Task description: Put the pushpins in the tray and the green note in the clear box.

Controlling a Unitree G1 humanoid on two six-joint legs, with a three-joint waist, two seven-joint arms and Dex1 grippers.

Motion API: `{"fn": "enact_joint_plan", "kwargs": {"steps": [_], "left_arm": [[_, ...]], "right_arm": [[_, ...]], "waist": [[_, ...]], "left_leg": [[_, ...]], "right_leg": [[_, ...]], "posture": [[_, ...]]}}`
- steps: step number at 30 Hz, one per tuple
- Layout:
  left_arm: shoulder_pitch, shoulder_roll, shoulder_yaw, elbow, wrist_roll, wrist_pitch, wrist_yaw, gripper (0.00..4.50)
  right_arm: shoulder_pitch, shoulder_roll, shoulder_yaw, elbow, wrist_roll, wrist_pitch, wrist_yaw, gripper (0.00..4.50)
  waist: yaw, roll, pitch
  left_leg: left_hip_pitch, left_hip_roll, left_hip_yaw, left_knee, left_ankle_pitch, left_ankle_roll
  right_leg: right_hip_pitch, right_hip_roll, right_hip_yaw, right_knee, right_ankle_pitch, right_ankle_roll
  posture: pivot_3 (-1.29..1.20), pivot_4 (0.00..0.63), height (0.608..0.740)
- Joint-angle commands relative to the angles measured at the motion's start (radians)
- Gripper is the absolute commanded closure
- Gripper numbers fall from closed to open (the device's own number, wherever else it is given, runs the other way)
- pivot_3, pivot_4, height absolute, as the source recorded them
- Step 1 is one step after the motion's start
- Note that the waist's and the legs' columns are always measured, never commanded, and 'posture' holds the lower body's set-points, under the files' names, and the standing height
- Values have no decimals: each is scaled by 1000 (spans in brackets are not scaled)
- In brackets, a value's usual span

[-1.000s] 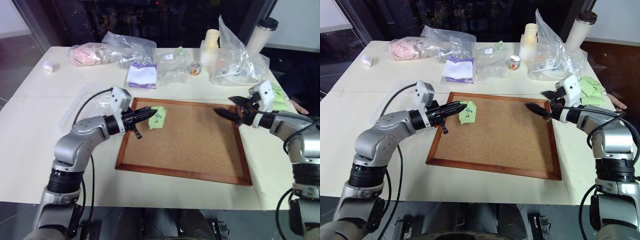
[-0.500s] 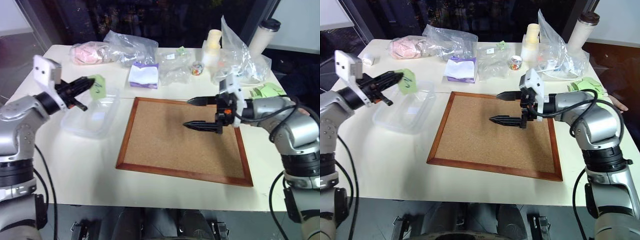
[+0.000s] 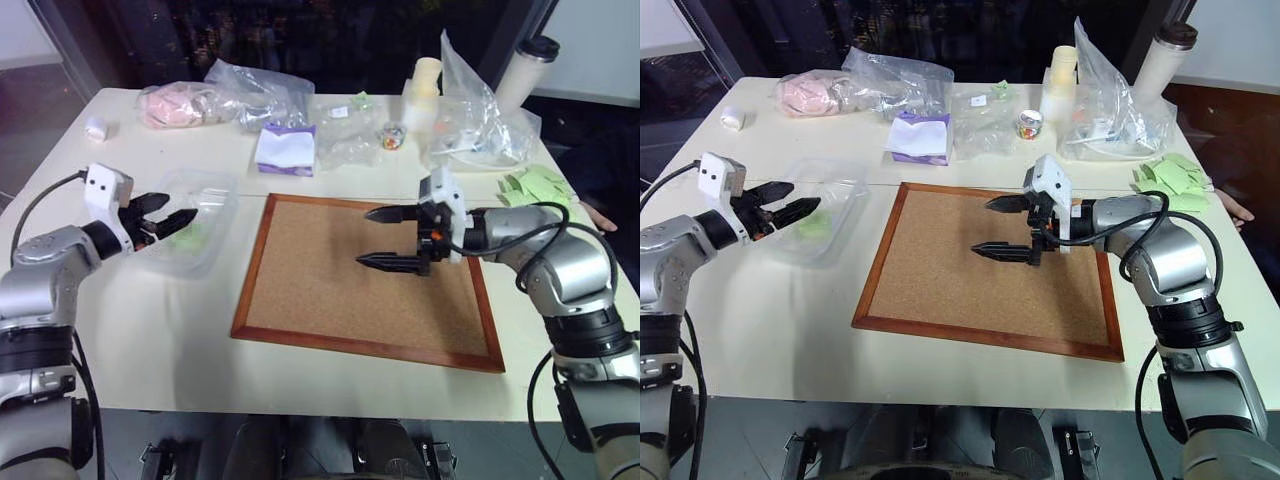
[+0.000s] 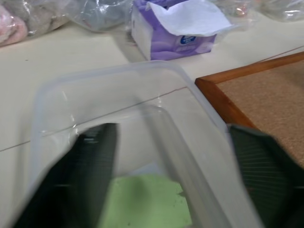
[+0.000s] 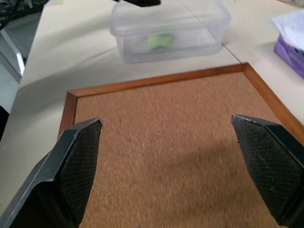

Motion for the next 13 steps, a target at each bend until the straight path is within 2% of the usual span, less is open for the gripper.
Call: {"fn": "enact_joint_plan", "kwargs": {"steps": [1,5,8,13], "left_arm": [[-36,39,-5,-160,-88,76,-85,26],[-38,24,-48,-267,-115,113,-116,26],[-20,-5,-130,-370,-132,121,-159,26],[0,-33,-225,-408,-93,84,-187,26]], "right_arm": [[39,-35,-67,-61,13,6,-20,0],[95,-64,-101,-108,28,27,-32,0],[177,-102,-154,-163,40,51,-49,0],[252,-130,-200,-207,57,66,-71,0]], "waist": [[2,0,0],[1,0,0],[1,0,0],[-2,0,0]], "left_leg": [[-1,0,0,0,0,0],[-1,0,0,0,0,0],[-1,0,-1,0,0,0],[-1,-1,0,1,0,0]], "right_leg": [[-1,0,0,0,0,0],[-1,-1,0,0,0,0],[-1,0,0,0,0,0],[-1,1,1,1,0,0]], "posture": [[0,150,740],[0,150,740],[0,150,740],[0,150,740]]}}
